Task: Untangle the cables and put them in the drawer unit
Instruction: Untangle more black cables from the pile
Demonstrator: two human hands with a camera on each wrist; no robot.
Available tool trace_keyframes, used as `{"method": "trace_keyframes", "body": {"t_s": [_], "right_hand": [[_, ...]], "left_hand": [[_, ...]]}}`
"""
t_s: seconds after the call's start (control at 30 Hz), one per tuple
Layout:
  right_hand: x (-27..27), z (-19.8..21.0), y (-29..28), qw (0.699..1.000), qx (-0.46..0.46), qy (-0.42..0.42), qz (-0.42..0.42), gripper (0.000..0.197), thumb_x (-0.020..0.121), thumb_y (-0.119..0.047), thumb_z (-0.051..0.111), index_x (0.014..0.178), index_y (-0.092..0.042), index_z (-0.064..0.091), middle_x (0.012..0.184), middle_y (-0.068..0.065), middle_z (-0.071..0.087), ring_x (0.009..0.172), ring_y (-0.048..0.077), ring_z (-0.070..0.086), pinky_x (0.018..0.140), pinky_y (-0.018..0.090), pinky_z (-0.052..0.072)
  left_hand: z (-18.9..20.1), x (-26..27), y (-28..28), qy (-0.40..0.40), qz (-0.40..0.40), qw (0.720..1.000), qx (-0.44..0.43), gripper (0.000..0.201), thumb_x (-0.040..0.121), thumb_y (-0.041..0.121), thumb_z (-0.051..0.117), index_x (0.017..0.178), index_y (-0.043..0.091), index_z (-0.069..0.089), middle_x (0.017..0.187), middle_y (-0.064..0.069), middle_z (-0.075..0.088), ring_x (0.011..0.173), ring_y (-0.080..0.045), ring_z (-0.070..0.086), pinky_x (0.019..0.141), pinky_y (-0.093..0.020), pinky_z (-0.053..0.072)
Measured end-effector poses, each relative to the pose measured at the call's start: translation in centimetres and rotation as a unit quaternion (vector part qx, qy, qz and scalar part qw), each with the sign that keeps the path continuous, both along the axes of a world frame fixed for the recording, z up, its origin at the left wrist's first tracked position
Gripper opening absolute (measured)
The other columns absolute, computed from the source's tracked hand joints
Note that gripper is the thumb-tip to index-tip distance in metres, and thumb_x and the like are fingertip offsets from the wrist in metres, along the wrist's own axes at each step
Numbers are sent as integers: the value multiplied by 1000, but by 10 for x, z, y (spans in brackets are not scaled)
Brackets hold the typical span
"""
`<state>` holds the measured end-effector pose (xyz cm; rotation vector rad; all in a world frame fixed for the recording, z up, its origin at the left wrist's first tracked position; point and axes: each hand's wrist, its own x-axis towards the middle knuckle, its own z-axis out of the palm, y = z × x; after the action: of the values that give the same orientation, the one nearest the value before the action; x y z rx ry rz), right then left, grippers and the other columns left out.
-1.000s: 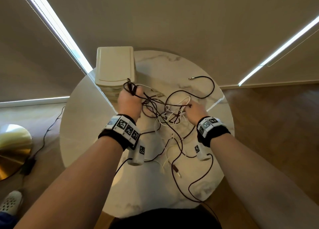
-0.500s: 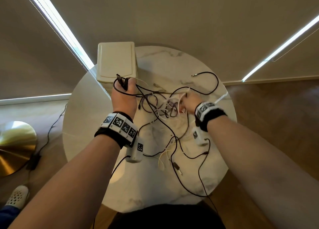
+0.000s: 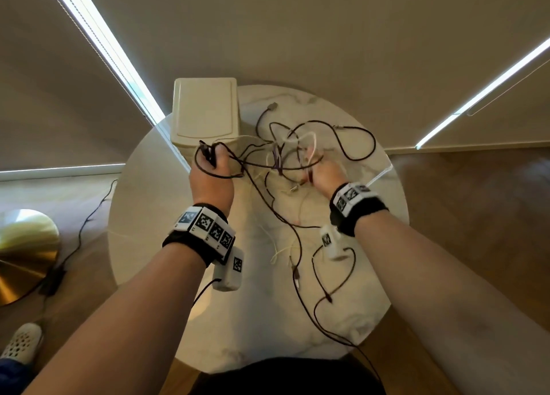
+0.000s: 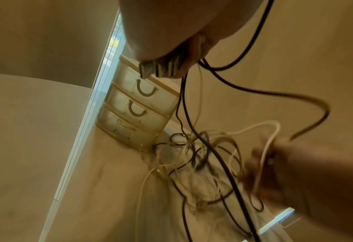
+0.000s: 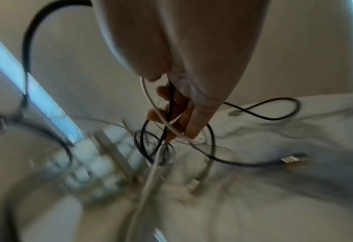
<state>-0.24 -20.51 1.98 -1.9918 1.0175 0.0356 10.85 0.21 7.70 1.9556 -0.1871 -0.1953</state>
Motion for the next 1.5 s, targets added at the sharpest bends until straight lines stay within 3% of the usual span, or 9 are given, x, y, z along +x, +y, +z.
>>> {"method": "trace_keyframes", "body": {"t_s": [0.13,0.3,0.57,0.73,0.83,0.97,1.13,1.3,1.5], "right_hand": [[-50,-48,5,993,-14,92,70,34,105,-36,49,118,-11,68,106,9,69,99,29,63,81,30,40],[-59,-49,6,989,-33,112,89,33,105,-34,50,102,-10,73,91,6,65,94,32,63,77,32,41],[-5,113,12,968,-78,-237,-35,28,109,-34,42,115,-17,62,73,-16,52,57,-1,51,62,33,58],[4,156,20,919,14,-393,-19,15,106,-22,43,106,-21,58,91,-12,56,72,3,55,83,45,59],[-3,144,29,937,47,-346,-10,19,107,-25,46,109,-25,64,84,-6,54,60,11,46,60,40,50],[-2,123,43,925,211,-311,-49,29,106,-13,40,119,-11,65,69,-5,36,54,9,29,49,24,32],[8,120,57,868,347,-349,-69,28,104,-7,44,125,-5,63,74,1,44,65,12,45,62,28,43],[-14,81,33,942,169,-269,-107,21,107,-17,47,118,-16,66,107,-4,69,104,9,65,97,31,51],[-16,22,51,988,65,-104,91,12,101,-25,60,103,-20,71,100,-4,71,93,9,65,82,21,48]], "left_hand": [[17,9,3,-73,60,994,-60,26,107,21,49,84,8,46,69,11,42,59,6,47,60,-9,35],[23,5,-7,-76,40,994,-63,29,107,22,50,82,9,45,68,10,43,57,7,46,59,-9,35],[-11,3,-8,35,-86,994,59,40,94,48,66,88,9,71,84,-8,73,81,-26,68,77,-39,55],[-12,-1,-10,76,-56,995,34,37,96,45,65,84,10,66,75,-2,65,71,-18,59,67,-32,45],[-9,-1,-11,97,-59,993,-17,40,94,45,66,81,7,64,68,-7,64,65,-20,56,64,-36,49],[9,-22,-23,170,-180,965,-86,10,96,13,71,99,3,73,49,17,55,43,3,45,45,-13,35],[16,-46,-42,149,-330,932,-22,35,95,18,74,66,16,55,42,16,45,37,1,37,42,-11,30],[17,-27,-39,219,-196,949,-114,32,103,35,64,100,7,79,53,12,47,43,-7,35,48,-25,27],[41,-25,-41,229,-204,936,-175,40,105,35,58,106,0,77,51,8,41,44,-8,38,45,-20,33]]}}
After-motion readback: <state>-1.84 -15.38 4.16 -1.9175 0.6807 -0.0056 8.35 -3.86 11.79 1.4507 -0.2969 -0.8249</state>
